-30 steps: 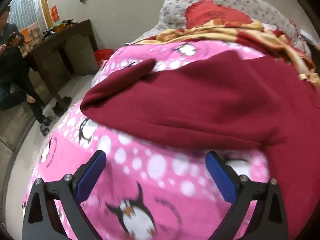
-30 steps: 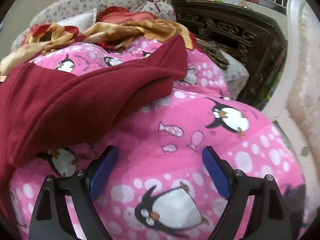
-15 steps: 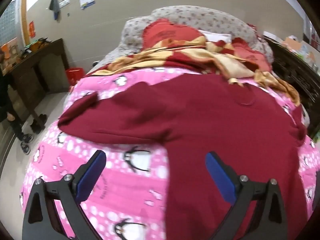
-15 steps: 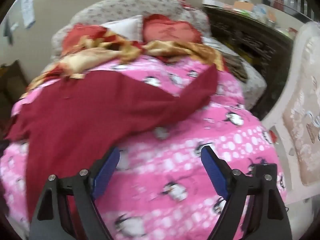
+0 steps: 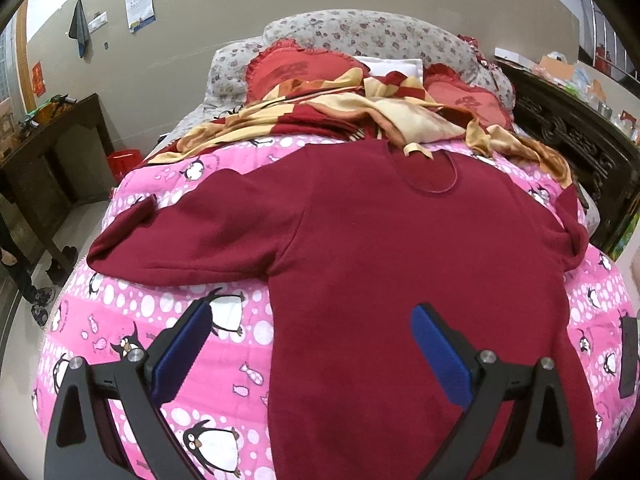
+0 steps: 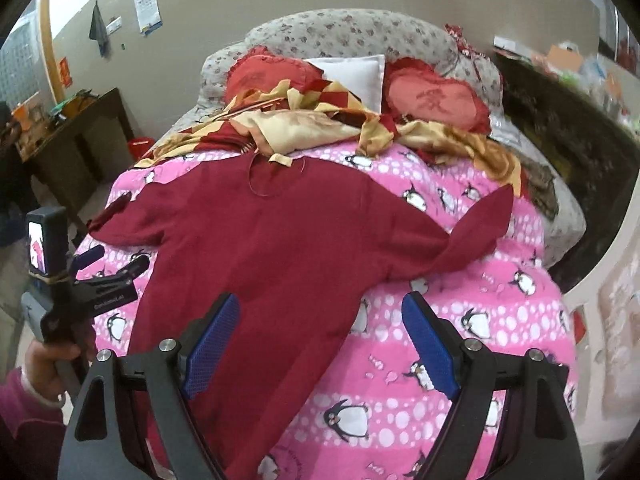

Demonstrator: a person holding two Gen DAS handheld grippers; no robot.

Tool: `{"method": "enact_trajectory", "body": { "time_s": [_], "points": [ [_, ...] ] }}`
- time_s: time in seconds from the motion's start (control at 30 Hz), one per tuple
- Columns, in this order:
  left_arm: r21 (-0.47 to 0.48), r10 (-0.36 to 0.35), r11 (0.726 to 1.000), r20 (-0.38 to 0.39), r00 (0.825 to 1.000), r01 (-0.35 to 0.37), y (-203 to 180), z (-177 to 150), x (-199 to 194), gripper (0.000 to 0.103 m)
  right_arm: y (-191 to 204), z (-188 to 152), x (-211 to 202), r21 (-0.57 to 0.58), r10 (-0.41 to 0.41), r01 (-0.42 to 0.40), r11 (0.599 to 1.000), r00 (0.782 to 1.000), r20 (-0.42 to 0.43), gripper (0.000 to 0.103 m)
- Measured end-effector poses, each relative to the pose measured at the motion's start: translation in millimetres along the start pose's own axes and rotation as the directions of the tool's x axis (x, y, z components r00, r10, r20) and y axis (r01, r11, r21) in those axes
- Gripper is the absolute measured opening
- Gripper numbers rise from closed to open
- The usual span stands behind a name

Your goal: Fold small clothes

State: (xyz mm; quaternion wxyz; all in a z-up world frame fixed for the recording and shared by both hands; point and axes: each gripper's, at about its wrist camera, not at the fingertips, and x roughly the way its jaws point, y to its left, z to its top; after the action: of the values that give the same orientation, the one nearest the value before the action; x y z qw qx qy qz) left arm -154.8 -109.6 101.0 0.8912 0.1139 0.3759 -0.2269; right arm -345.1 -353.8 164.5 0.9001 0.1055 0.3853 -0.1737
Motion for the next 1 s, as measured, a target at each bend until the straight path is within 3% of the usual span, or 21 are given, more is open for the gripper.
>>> {"method": "enact_trajectory", "body": {
  "time_s": [0.2,0.47,0.53,0.67,0.87,1.0],
  "points": [
    [0.012,0.004,1.0,0.001,1.0,-0.004,-4.5,-0.5,0.8,0.102,9.1,9.9,13.1,0.04,0.026,-0.025,0.999,0.999,-0.026,0.077],
    [0.01,-0.023,1.0,0.016,1.0,0.023,-9.6,6.1,-1.8,0.102,28.3,46.8,-6.9,0.022,0.178,-0.177,0.984,0.981,-0.079,0.077],
    [0.016,-0.023,1.0,0.02,1.0,0.023,-11.5,7.6,-2.7,0.102,31.6,55.0,-9.5,0.0,0.16,-0.161,0.987,0.984,-0.08,0.077],
    [0.014,-0.026,1.0,0.019,0.999,0.026,-11.5,7.1,-1.9,0.102,36.4,61.7,-7.1,-0.073,0.044,-0.048,0.996,0.998,-0.054,0.077],
    [0.003,-0.028,1.0,0.004,1.0,0.028,-8.7,5.1,1.3,0.102,37.8,57.9,18.0,-0.132,-0.101,0.102,0.986,0.995,0.017,0.077],
    [0.0,-0.022,1.0,0.008,1.0,0.022,-6.5,4.8,2.9,0.102,36.8,52.9,44.1,-0.105,-0.105,0.107,0.989,0.994,0.022,0.077]
  ]
}}
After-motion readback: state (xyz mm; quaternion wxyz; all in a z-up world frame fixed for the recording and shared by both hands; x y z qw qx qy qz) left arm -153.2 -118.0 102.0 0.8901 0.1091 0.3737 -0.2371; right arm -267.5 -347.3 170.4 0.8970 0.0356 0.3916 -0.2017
